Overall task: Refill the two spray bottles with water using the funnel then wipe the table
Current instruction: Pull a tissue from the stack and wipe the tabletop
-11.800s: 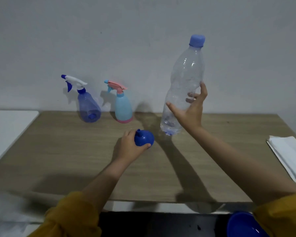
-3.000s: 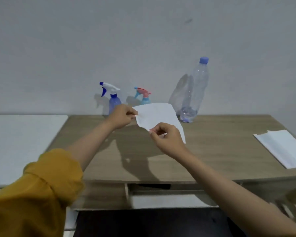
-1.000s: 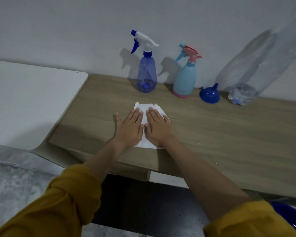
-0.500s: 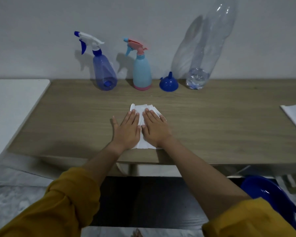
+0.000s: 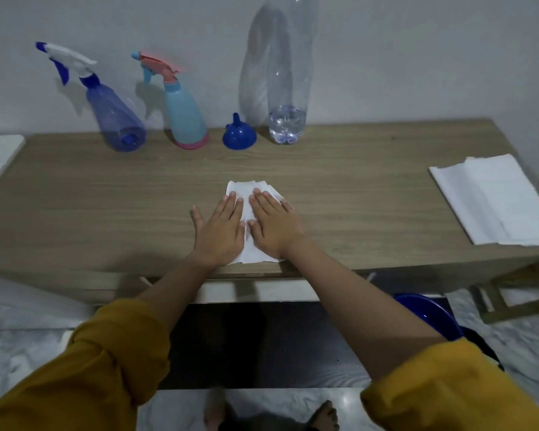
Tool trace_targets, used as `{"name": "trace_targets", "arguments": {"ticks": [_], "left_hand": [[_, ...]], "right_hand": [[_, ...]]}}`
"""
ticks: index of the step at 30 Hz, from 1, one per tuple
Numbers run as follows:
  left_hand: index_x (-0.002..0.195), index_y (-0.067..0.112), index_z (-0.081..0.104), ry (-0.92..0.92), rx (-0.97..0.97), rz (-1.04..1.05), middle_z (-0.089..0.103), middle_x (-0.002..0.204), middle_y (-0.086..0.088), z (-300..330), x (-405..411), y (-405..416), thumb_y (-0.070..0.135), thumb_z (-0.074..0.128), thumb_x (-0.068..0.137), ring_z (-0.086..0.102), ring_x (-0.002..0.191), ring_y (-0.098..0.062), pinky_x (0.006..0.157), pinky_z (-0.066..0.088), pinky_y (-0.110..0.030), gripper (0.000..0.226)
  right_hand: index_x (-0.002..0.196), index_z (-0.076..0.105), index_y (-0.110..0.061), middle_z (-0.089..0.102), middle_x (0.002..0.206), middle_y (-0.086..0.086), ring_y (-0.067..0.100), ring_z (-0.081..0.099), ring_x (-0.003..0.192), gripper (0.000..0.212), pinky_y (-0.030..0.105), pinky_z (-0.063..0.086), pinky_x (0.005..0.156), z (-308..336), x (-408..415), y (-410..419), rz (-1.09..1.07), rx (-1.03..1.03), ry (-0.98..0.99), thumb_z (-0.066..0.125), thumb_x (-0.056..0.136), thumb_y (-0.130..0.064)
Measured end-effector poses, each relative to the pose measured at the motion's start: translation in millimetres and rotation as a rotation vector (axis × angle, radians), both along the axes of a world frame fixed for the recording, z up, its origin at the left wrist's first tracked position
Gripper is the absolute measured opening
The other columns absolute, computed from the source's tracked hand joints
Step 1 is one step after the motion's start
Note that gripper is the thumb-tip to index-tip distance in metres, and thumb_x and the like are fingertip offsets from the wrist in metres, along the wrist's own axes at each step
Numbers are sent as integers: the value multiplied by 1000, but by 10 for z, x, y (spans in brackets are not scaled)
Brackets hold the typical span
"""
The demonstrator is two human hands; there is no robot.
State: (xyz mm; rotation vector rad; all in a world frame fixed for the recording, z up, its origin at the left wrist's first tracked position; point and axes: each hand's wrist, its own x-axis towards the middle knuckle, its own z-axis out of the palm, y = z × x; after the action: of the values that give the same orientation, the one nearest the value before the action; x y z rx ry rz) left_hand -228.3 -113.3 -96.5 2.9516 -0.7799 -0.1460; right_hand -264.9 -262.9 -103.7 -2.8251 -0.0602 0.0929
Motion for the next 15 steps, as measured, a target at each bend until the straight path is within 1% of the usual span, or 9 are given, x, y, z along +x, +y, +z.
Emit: {"name": "trace_targets", "arguments": {"ticks": [10,15], "left_hand": [[150,19,8,-2,35,-33,-1,159,4,-4,-537,-838,34,17,100,0,145,-7,106,-7,-66,53],[150,19,7,9,16,-65,0,159,4,-1,-755,-1235,34,17,99,-1,145,-8,106,-9,-65,54]], "right_hand": [[154,7,-17,-1,162,-3,10,-1,149,59,36,-1,119,1,-566,-838,-29,-3,23,21,101,-39],[154,8,-18,0,162,-4,10,0,149,59,36,0,120,1,-844,-1241,-66,-3,12,22,100,-39]]}}
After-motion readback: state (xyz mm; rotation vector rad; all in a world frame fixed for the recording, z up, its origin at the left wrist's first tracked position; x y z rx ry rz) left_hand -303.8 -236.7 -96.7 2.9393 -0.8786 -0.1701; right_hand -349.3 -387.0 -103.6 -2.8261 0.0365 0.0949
